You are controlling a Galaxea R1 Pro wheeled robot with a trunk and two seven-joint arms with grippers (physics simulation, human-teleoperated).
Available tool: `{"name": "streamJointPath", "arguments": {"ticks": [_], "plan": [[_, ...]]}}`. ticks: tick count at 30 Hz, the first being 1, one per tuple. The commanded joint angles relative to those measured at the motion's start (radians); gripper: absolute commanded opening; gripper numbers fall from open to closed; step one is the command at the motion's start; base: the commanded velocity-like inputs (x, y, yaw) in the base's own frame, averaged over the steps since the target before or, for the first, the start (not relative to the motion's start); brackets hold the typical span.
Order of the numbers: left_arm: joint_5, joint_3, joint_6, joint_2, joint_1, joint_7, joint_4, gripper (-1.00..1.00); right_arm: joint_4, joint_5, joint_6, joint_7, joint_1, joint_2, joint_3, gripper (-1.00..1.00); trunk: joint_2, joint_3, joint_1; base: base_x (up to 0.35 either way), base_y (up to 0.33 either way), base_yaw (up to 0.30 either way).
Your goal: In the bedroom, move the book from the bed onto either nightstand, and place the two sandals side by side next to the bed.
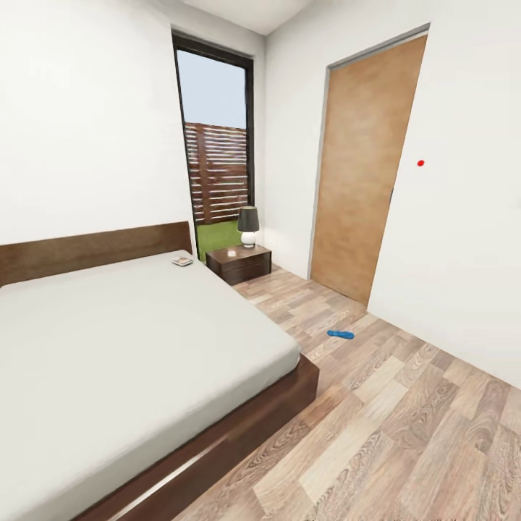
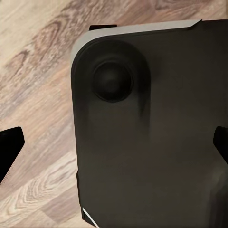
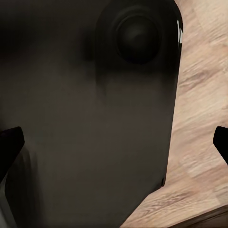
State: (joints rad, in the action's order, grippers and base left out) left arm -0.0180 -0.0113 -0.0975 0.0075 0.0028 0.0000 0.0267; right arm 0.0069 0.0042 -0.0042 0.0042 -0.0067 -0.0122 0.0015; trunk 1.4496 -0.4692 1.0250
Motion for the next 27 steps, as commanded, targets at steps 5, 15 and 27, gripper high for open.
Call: {"name": "streamJointPath", "arguments": {"ticks": [5,15,27], "plan": [[-0.002,0.000,-0.003,0.000,0.000,0.000,0.001,1.00,0.001,0.000,0.000,0.000,-0.001,0.000,0.000,1.00,0.000,-0.001,0.000,0.000,0.000,-0.209],[-0.001,0.000,-0.005,0.000,0.000,0.000,0.001,1.00,0.001,0.000,-0.001,0.000,-0.001,0.000,0.000,1.00,0.000,-0.001,0.000,0.005,0.000,-0.209],[0.000,0.001,-0.032,0.000,0.000,0.000,0.001,1.00,0.001,0.000,-0.001,0.000,-0.001,0.000,0.000,1.00,0.000,-0.001,0.000,0.118,-0.064,-0.209]]}}
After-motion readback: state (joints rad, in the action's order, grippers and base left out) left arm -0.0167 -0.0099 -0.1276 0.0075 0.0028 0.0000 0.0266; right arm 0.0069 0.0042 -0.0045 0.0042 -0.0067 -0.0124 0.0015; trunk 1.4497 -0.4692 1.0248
